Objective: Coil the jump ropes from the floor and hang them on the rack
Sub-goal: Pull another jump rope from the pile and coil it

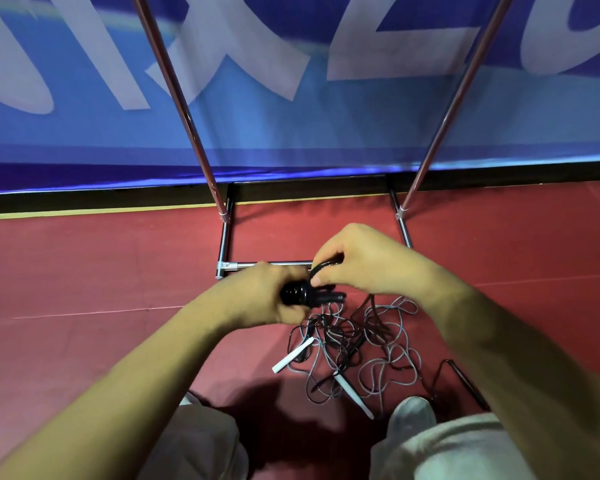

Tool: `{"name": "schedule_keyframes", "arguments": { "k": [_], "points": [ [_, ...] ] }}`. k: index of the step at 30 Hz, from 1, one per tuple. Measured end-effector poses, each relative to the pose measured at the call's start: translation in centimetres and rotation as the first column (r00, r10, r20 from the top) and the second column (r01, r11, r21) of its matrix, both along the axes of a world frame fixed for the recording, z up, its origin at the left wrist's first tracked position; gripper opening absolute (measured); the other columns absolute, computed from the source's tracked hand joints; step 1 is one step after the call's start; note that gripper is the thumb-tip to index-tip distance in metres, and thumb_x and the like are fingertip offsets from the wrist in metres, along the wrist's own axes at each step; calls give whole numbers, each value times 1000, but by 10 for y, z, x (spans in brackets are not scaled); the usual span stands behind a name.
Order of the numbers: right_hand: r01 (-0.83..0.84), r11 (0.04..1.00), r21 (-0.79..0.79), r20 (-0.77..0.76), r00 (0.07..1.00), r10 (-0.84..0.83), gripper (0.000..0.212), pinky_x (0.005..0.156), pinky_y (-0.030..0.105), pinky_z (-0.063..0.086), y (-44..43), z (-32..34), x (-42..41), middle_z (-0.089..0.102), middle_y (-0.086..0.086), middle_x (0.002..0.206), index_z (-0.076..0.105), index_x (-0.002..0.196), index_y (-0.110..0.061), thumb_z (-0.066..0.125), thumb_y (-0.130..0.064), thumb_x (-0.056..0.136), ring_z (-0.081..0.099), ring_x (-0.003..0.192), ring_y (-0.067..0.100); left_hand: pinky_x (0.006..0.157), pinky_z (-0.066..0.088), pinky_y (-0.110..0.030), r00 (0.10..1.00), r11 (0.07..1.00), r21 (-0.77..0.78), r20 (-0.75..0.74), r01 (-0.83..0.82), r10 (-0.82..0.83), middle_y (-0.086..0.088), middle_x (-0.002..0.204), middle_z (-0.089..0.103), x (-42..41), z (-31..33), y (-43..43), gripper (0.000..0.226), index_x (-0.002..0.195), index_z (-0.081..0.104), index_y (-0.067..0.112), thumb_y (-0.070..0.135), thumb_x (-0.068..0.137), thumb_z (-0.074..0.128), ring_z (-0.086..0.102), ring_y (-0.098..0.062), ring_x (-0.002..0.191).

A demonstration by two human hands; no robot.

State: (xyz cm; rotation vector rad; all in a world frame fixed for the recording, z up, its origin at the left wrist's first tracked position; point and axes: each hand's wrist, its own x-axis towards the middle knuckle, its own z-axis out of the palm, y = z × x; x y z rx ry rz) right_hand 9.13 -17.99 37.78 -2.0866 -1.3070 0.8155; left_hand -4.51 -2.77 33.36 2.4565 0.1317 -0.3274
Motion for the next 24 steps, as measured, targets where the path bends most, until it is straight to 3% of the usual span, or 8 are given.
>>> {"name": "schedule_keyframes", "arguments": {
  "k": [4, 8, 10, 13, 15, 18, 21, 24],
  "points": [
    [119, 988, 100, -62, 992, -113, 12, 63, 28, 46, -6, 2, 14, 71, 1, 70, 77, 74, -20, 86, -26, 69, 56, 63, 4, 54, 50, -28, 1000, 962, -273, -26, -21, 15, -3, 68, 63, 1, 14, -10, 31, 99, 67, 23, 48, 82, 74, 54, -12, 51],
    [302, 943, 139, -214, 939, -269, 19, 51, 29, 42, -8, -1, 23, 65, 6, 59, 73, 74, -12, 83, -29, 74, 51, 55, 15, 47, 43, -25, 991, 862, -505, 81, -49, 104, -9, 62, 56, 2, 25, -9, 18, 87, 66, 24, 41, 87, 70, 51, -20, 46],
    [366, 923, 115, -299, 899, -319, 22, 46, 24, 37, -9, -4, 28, 57, -1, 48, 71, 76, -7, 75, -27, 84, 43, 45, 14, 45, 38, -24, 973, 742, -664, 92, -98, 211, -16, 67, 57, 3, 26, -7, 27, 87, 60, 17, 43, 86, 66, 49, -21, 46],
    [343, 937, 72, -317, 898, -304, 26, 45, 22, 32, -9, -4, 29, 53, -2, 51, 72, 80, -14, 64, -35, 93, 38, 45, 15, 44, 31, -21, 913, 492, -856, 67, -155, 403, -19, 68, 57, 9, 30, -4, 34, 110, 53, 13, 40, 90, 58, 44, -20, 42],
    [277, 960, 50, -308, 918, -249, 32, 47, 24, 33, -7, -4, 25, 51, -2, 53, 73, 85, -15, 57, -39, 96, 38, 48, 16, 41, 27, -20, 867, 355, -920, 34, -167, 497, -16, 67, 55, 12, 34, 2, 34, 123, 50, 18, 38, 95, 48, 42, -18, 40],
    [214, 976, 48, -266, 944, -194, 28, 49, 24, 37, -4, -4, 18, 48, -4, 53, 72, 86, -15, 54, -33, 99, 39, 49, 12, 41, 29, -24, 817, 217, -951, -60, -222, 573, -10, 70, 51, 14, 36, 17, 28, 119, 48, 19, 39, 100, 41, 42, -19, 42],
    [198, 978, 58, -188, 965, -185, 10, 51, 9, 33, -4, -5, 18, 50, -17, 49, 70, 87, -18, 65, -24, 93, 42, 46, 0, 41, 35, -24, 744, 187, -931, -119, -314, 658, -12, 80, 49, 13, 29, 27, 26, 114, 53, 16, 37, 100, 45, 48, -17, 46],
    [176, 983, 46, -116, 979, -170, 4, 57, 6, 36, -6, -6, 20, 55, -24, 52, 71, 87, -22, 70, -20, 89, 48, 52, -7, 45, 34, -24, 701, 282, -835, -162, -472, 694, -13, 80, 61, 12, 26, 27, 19, 107, 63, 23, 38, 98, 54, 48, -22, 45]
  ]
}}
